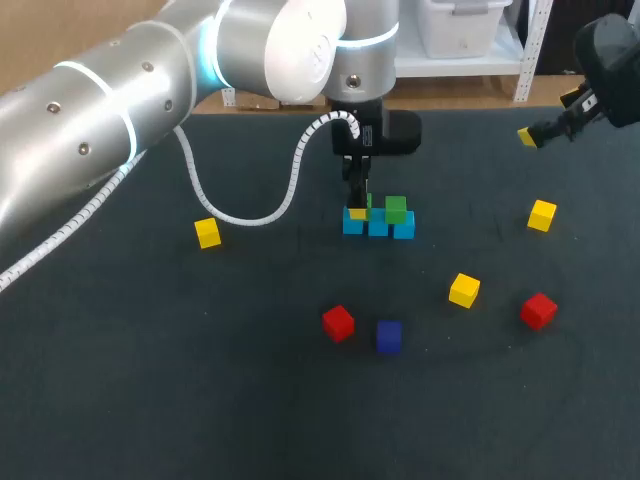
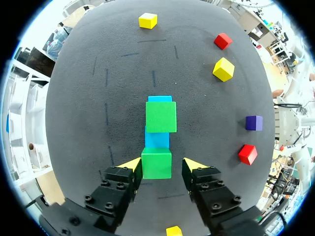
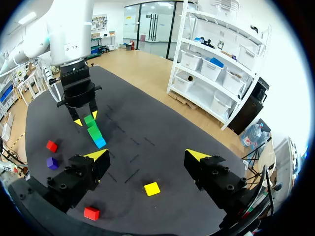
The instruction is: Place the blue cubes, place green cubes on the blue cubes, place the yellow cubes on the green cubes, then place the red cubes on the yellow cubes, and place purple cube on the red cubes.
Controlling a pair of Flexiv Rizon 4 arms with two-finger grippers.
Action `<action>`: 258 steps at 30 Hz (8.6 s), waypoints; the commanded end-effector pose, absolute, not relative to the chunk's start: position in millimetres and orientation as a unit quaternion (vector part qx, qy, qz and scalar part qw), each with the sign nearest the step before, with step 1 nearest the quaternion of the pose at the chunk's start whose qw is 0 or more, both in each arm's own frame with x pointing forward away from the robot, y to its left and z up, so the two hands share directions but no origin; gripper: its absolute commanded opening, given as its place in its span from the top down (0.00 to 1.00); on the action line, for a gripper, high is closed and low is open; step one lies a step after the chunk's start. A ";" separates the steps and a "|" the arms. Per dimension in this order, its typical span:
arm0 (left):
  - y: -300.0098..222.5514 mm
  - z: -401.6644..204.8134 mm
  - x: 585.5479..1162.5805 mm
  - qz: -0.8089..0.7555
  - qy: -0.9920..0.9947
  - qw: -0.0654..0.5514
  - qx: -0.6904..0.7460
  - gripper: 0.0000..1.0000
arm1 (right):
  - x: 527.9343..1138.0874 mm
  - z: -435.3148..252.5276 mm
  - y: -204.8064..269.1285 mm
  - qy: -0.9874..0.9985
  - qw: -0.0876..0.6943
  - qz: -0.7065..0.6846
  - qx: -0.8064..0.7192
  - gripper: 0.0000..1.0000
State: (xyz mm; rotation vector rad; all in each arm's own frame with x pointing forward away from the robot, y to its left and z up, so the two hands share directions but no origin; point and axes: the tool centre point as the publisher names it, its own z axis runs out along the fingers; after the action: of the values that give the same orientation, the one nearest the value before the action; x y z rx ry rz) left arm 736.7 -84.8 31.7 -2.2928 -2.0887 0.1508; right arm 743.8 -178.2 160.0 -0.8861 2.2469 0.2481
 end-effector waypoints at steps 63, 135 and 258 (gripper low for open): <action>-91.5 29.7 739.6 0.053 -0.689 0.017 -0.722 0.82 | 742.9 160.9 -178.3 0.868 0.349 0.095 -0.342 0.00; 20.4 170.3 698.7 0.105 -0.794 -0.290 -0.524 0.00 | 742.9 160.9 -178.3 0.868 0.349 0.095 -0.342 0.00; 100.5 187.3 684.1 0.096 -0.822 -0.351 -0.438 0.00 | 615.3 -5.4 -79.4 0.795 -0.022 0.169 -0.582 0.00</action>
State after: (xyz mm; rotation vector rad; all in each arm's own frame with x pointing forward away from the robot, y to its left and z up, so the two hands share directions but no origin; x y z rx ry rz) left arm 684.2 98.9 187.5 -1.7963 -3.3910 0.3852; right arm 611.3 -80.6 -2.5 -1.8350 2.5222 0.4817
